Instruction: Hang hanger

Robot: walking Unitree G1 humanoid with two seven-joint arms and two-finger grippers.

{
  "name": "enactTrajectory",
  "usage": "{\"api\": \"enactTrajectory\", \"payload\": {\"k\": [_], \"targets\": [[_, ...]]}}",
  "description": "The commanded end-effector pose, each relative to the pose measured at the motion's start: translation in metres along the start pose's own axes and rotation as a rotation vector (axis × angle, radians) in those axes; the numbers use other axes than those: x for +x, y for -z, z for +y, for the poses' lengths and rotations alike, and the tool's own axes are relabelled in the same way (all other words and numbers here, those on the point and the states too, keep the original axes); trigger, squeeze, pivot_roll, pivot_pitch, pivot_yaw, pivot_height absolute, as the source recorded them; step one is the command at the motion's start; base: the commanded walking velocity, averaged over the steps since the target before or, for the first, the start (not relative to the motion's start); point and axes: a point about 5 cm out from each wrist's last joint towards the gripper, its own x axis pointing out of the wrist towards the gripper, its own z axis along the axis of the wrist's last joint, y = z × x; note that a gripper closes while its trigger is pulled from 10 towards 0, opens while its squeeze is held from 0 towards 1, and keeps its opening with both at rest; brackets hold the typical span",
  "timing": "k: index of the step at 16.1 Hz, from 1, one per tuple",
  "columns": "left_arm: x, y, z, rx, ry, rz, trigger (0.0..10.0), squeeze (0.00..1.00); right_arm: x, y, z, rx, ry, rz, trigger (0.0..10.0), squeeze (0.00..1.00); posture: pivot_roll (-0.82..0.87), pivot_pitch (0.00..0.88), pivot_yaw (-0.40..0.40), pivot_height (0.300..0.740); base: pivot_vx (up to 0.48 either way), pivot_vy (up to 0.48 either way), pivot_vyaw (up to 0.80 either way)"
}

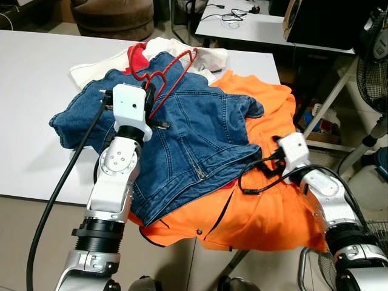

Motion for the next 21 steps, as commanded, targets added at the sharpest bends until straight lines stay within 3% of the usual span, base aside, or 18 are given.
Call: {"api": "enactTrajectory", "payload": {"k": [1,3,8,10,15,16,21], "targets": [[0.000,-0.004,0.001,0.018,-0.001,-0.007,10.0,0.00,-0.002,-0.006,-0.004,0.000,-0.015,-0.013,10.0,0.00,0.05,0.072,-0.027,0.740,0.000,0.000,0.00],[0.000,-0.004,0.004,0.019,-0.011,-0.007,10.0,0.00,-0.006,-0.010,-0.007,-0.016,-0.024,-0.033,10.0,0.00,0.05,0.072,-0.026,0.740,0.000,0.000,0.00],[0.002,-0.003,0.000,0.017,-0.002,-0.007,10.0,0.00,0.005,-0.014,-0.018,-0.046,0.097,-0.031,10.0,0.00,0.05,0.067,-0.021,0.740,0.000,0.000,0.00],[0.003,-0.004,0.000,0.016,0.000,-0.008,10.0,0.00,0.007,-0.014,-0.023,-0.018,0.138,-0.021,10.0,0.00,0.05,0.063,-0.019,0.740,0.000,0.000,0.00],[0.004,-0.005,0.000,0.019,0.001,-0.013,10.0,0.00,0.019,-0.014,-0.015,0.029,0.116,-0.018,10.0,0.00,0.06,0.059,-0.024,0.740,0.000,0.000,0.00],[0.004,-0.005,0.000,0.021,0.000,-0.013,10.0,0.00,0.021,-0.015,-0.013,0.037,0.104,-0.028,0.0,0.00,0.06,0.059,-0.025,0.740,0.000,0.000,0.00],[0.001,-0.001,-0.001,0.015,-0.010,-0.001,10.0,0.00,0.026,-0.016,0.015,0.123,-0.039,-0.118,0.0,0.00,0.06,0.051,-0.048,0.740,0.000,0.000,0.00]]}}
